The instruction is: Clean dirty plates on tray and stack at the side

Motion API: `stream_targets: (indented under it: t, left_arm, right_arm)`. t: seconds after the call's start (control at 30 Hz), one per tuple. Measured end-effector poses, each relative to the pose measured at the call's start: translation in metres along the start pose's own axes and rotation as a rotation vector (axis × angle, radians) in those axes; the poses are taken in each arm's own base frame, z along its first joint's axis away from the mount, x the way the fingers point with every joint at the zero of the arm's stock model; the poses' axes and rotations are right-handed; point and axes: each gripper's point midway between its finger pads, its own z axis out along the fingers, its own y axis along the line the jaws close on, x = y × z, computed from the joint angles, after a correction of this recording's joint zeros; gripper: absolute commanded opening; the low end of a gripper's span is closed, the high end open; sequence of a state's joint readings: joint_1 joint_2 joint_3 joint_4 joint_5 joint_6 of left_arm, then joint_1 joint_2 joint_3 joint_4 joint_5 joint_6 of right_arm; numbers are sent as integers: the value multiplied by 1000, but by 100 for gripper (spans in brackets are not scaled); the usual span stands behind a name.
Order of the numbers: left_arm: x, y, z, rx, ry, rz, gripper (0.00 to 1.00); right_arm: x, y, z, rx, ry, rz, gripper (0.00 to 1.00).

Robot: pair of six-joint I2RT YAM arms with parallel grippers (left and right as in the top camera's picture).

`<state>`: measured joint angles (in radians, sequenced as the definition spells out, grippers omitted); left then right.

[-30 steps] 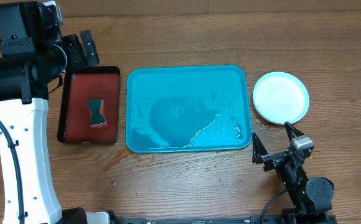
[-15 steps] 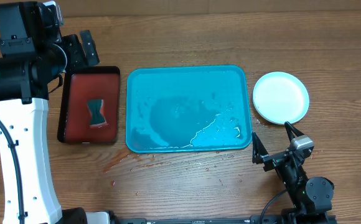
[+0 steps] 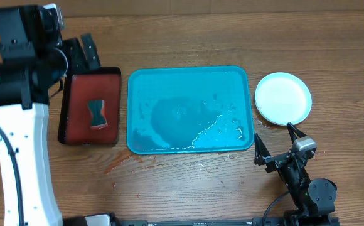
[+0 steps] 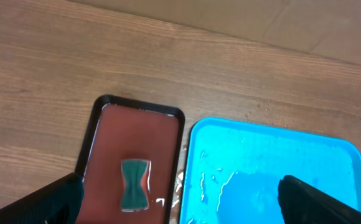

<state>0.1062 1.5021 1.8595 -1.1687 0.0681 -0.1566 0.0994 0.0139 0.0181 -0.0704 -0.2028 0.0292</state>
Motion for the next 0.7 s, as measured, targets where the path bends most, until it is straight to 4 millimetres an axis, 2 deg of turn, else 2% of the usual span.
stream_targets:
  t: [0.07,0.2,0.37,0.5,0.6,0.7]
  left_arm:
    - [7,0,-11,2,-12,1,100]
    - [27,1,-47,11,-65,5,100]
    - [69,-1,-88,33,-120,24,100]
    - [115,5,-99,17,-85,48,100]
    - [134,10,-103,-1,-106,61,100]
    - [138,13,-108,0,-186,66,100]
  right_arm:
    - [0,0,0,0,0,0,100]
    - [0,0,0,0,0,0,100]
    - [0,0,0,0,0,1,100]
    - [0,0,0,0,0,1,100]
    - [0,0,0,0,0,1,100]
    - [0,0,0,0,0,0,100]
